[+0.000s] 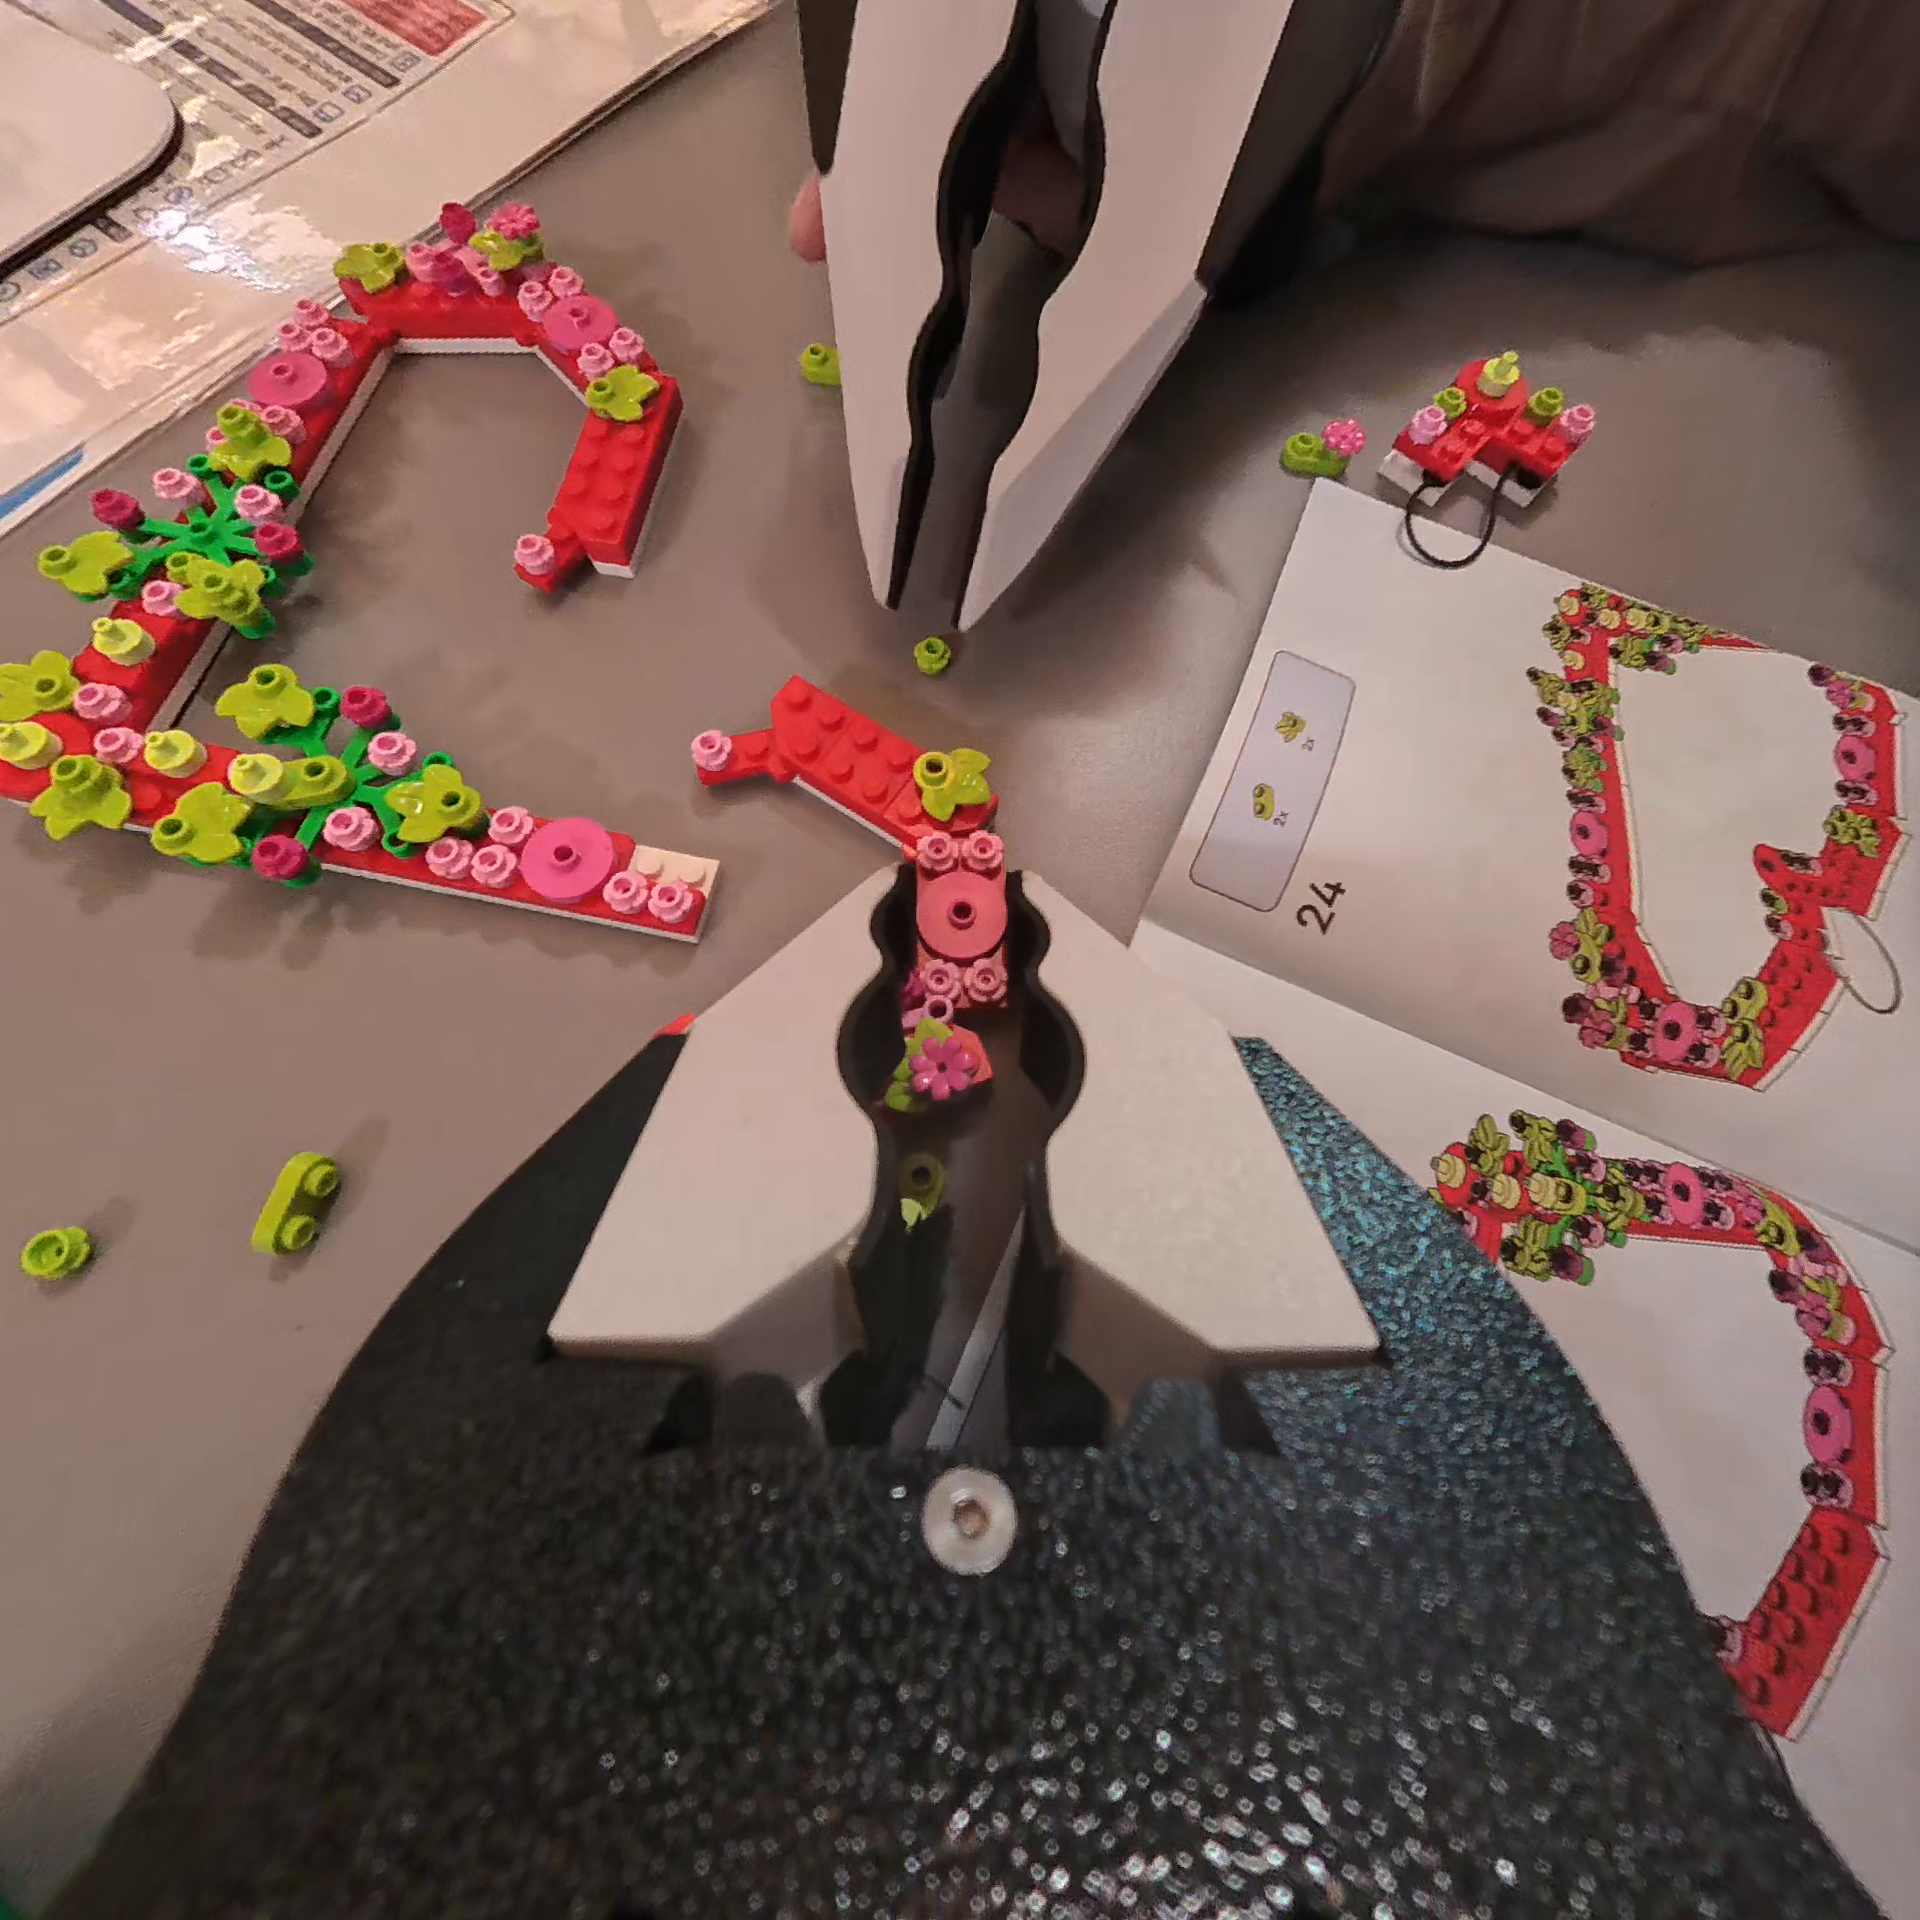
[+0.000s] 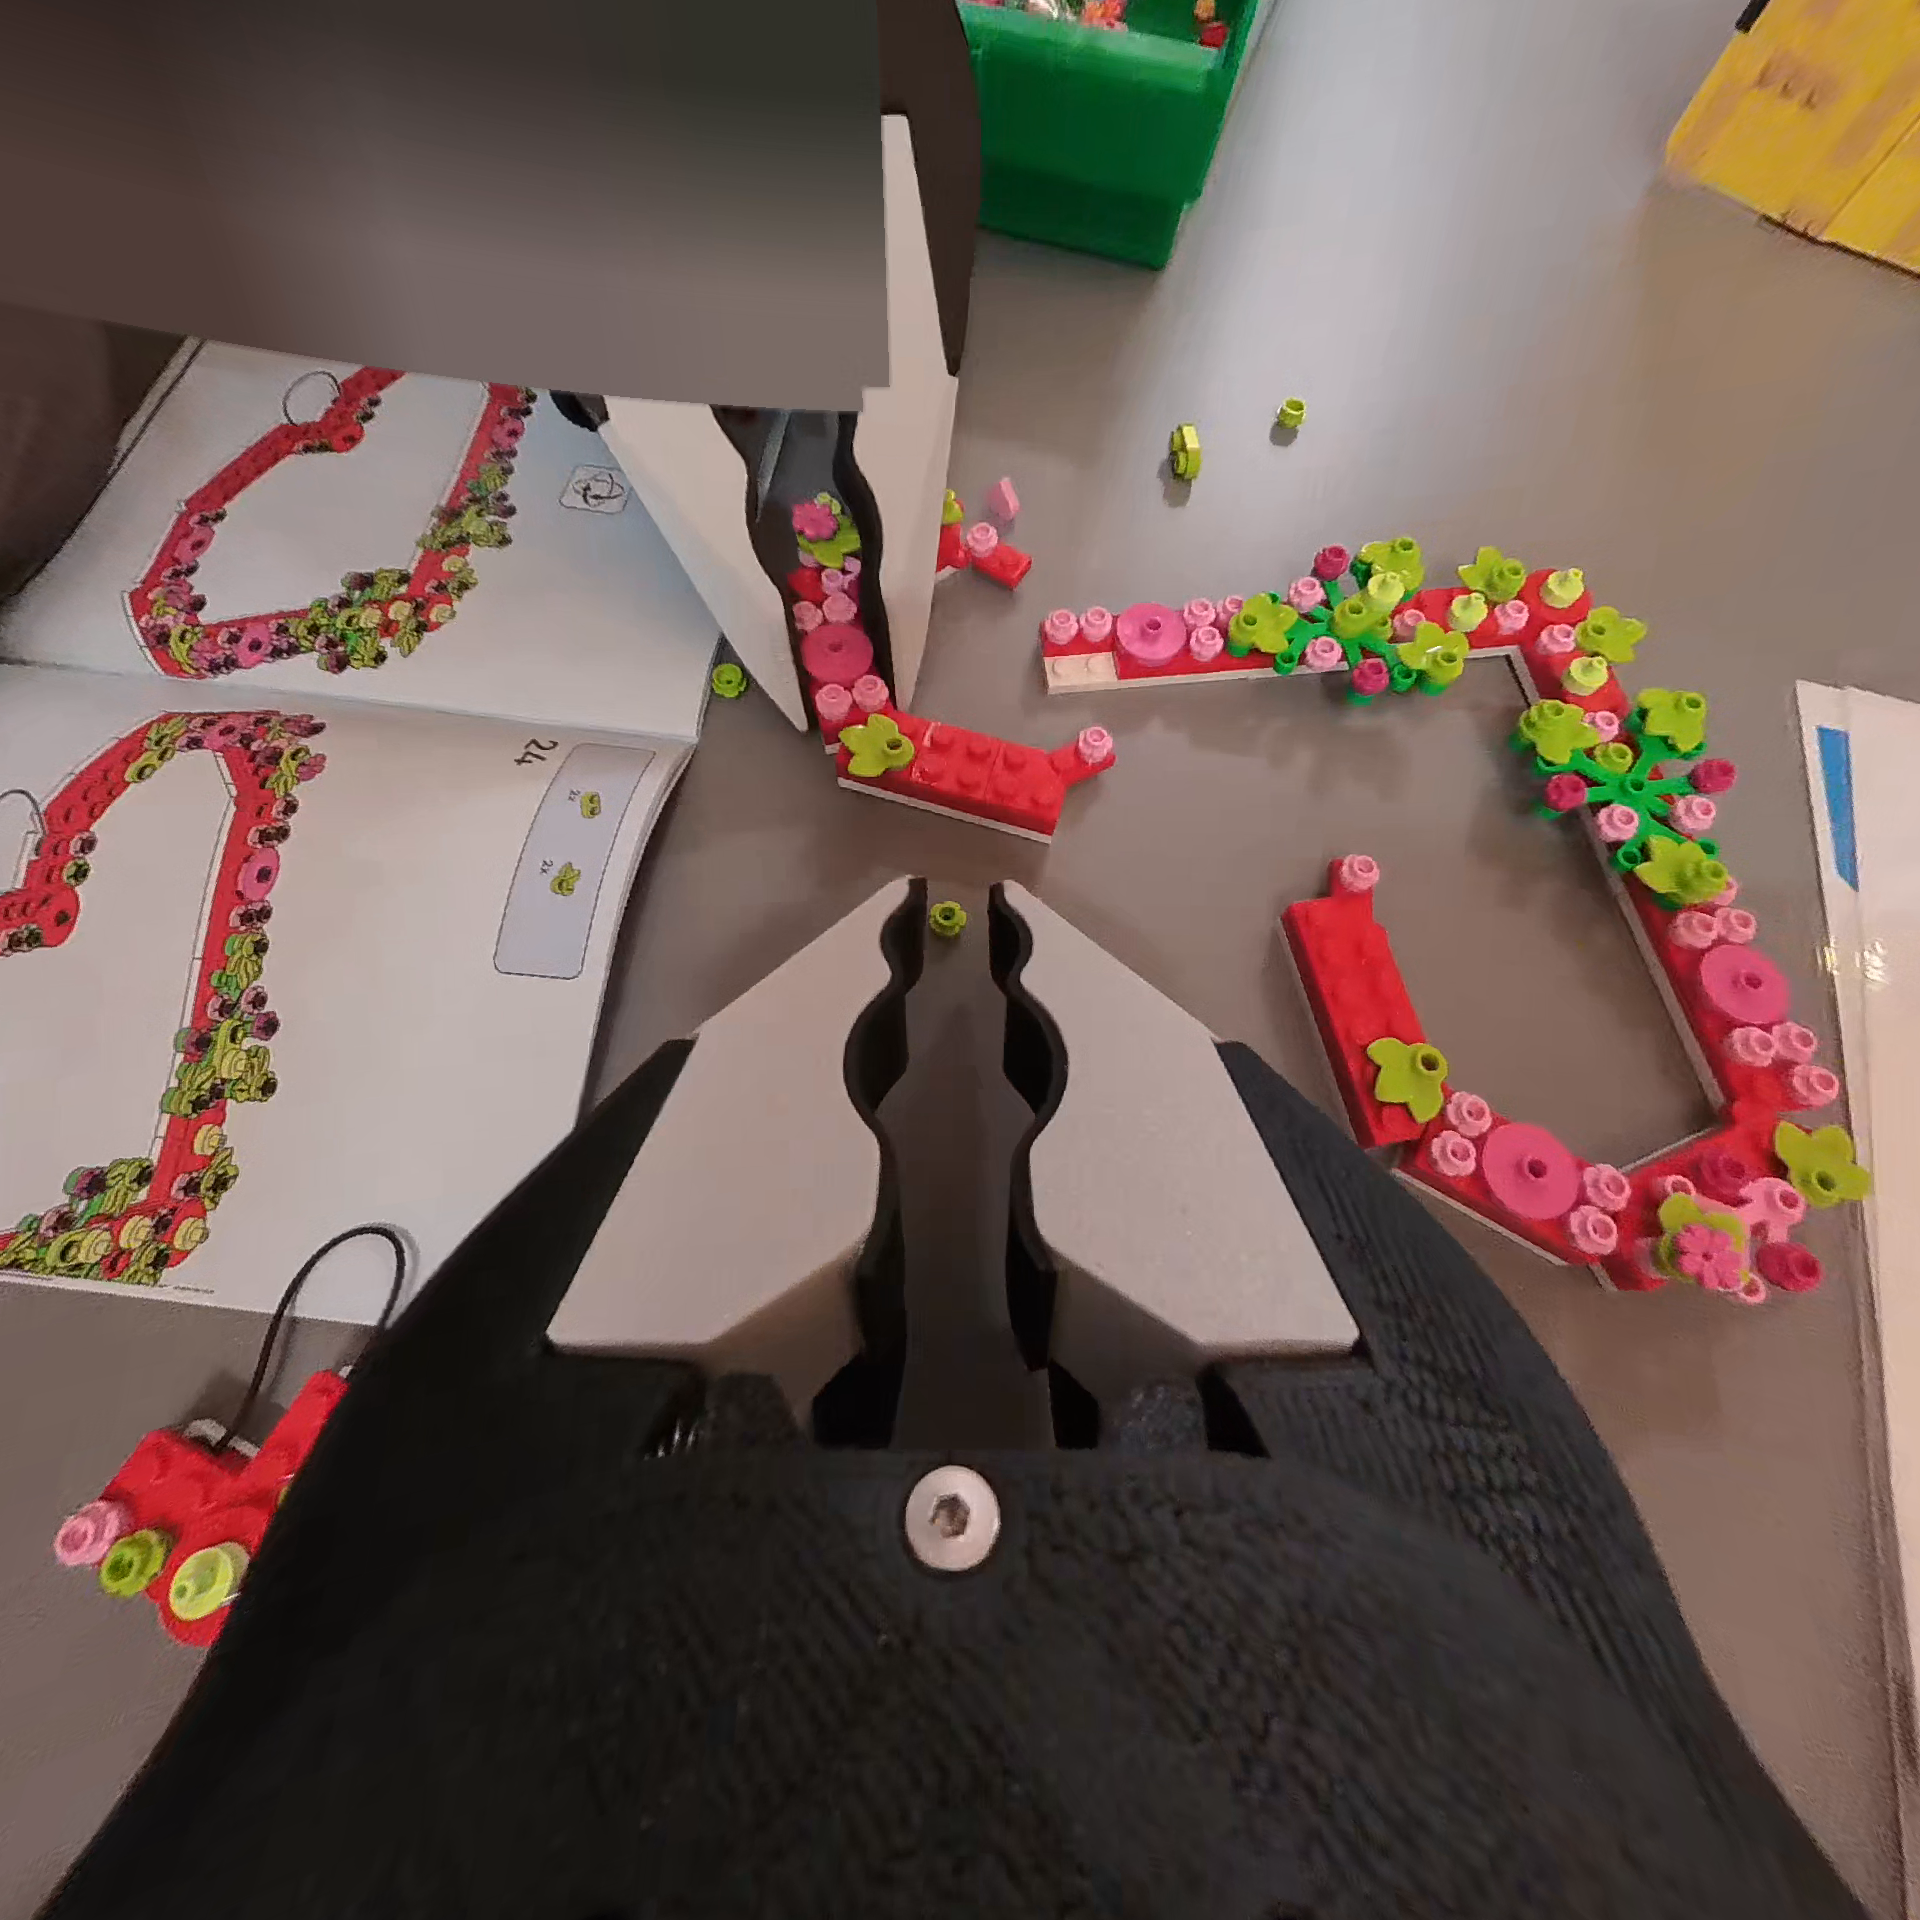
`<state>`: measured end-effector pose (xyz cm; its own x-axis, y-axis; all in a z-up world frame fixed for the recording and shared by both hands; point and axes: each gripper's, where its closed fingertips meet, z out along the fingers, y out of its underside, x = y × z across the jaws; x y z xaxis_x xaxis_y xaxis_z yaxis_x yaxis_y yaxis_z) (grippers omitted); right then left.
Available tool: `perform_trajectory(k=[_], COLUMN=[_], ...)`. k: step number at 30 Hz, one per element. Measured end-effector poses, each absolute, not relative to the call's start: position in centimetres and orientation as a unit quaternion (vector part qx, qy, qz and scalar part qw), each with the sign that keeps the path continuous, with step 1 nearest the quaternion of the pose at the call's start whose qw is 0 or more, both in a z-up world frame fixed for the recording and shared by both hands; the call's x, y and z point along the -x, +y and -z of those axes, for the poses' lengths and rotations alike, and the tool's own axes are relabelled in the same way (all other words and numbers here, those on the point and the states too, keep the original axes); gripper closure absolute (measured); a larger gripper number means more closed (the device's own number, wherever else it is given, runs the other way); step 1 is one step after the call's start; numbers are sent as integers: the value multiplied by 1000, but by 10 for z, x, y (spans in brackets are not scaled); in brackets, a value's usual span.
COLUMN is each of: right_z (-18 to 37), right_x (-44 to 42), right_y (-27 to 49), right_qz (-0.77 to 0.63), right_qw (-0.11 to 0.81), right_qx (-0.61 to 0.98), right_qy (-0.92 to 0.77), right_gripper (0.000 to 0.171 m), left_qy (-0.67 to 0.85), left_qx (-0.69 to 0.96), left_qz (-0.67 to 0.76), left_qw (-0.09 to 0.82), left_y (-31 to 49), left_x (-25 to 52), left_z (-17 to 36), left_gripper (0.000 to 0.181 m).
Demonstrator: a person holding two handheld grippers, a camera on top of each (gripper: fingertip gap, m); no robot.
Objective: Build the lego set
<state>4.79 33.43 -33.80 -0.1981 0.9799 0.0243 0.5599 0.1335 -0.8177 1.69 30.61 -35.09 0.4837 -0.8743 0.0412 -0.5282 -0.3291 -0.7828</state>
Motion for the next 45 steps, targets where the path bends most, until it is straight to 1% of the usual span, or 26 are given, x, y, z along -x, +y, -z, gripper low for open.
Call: perform_trajectory(k=[4,9,14,17,25,45], right_z=[350,349,323,330,335,330], right_x=[-48,-47,-24,-17,-19,-21], right_y=[333,332,323,312,312,316], right_qz=[-319,-324,-375,-380,-377,-377], right_qw=[283,280,326,298,277,288], right_qx=[562,565,529,518,529,530], right_qy=[-708,-706,-687,-706,-708,-703], right_gripper=[163,165,167,167,166,167], left_qy=[451,451,449,450,453,453], left_qx=[779,779,779,780,779,780], left_qz=[235,238,239,237,234,233], left_qw=[367,366,366,365,364,364], left_y=[306,306,307,307,307,307], left_x=[-17,-17,-17,-17,-18,-18], left_z=[351,351,351,351,351,351], left_gripper=[165,165,166,166,166,166])
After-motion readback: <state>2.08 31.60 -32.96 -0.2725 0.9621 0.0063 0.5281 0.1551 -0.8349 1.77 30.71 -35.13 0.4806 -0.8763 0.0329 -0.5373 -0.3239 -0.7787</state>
